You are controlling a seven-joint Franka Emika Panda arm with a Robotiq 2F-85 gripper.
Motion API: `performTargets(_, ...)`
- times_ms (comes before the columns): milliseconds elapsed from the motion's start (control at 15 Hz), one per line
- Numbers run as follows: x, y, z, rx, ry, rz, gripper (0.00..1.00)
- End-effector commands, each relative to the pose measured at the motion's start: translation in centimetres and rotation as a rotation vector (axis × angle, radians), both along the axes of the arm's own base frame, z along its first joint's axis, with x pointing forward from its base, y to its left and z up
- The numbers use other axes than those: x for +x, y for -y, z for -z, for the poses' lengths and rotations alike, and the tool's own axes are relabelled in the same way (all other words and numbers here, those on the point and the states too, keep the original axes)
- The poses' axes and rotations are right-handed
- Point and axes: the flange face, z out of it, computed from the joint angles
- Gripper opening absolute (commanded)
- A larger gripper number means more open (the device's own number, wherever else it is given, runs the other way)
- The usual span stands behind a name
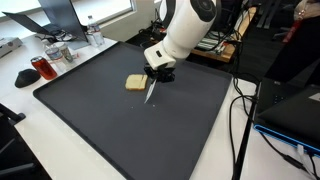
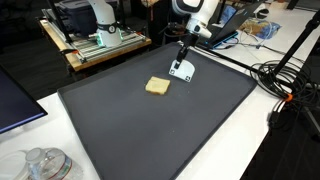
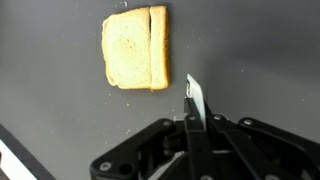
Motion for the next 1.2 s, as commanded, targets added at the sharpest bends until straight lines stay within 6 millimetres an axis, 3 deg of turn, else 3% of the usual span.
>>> performTargets(0, 0.5, 1.1, -1.7, 0.020, -0.003, 0.023, 0.01)
performTargets(333, 2.0, 4.5, -4.8, 0.155, -0.047, 0.061, 0.01)
performTargets(733, 4.1, 11.2, -9.3, 0.359, -0.067, 0.141, 0.01)
performTargets(1133, 4.9, 17.9, -11.8, 0.567, -0.085, 0.192, 0.01)
